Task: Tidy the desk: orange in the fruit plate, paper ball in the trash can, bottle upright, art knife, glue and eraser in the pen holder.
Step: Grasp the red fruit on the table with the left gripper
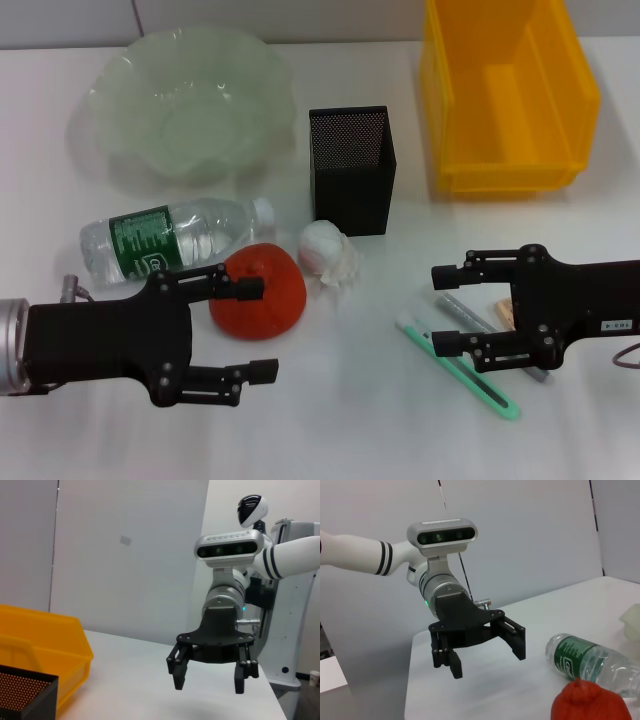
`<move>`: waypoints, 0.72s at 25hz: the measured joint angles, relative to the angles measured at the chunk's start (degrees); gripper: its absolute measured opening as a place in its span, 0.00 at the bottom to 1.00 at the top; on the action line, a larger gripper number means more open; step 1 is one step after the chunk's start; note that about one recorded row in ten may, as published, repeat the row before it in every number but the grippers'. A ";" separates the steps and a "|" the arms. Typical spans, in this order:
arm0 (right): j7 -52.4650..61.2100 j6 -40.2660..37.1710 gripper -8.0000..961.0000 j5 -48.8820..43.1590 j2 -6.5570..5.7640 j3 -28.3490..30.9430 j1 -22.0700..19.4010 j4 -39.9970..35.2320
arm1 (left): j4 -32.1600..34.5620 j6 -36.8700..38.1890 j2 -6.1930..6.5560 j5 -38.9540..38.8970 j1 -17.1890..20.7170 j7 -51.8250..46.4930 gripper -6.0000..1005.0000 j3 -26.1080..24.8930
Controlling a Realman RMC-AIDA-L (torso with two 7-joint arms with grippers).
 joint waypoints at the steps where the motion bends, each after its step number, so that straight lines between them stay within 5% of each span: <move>1: 0.00 0.00 0.77 0.00 0.00 0.00 0.00 0.00 | 0.00 -0.23 -0.09 0.01 -0.06 0.00 0.84 -0.08; 18: -1.65 0.35 0.76 0.00 -0.05 0.14 -0.56 1.89 | 0.09 -1.91 -1.42 0.39 -0.79 0.00 0.84 -0.47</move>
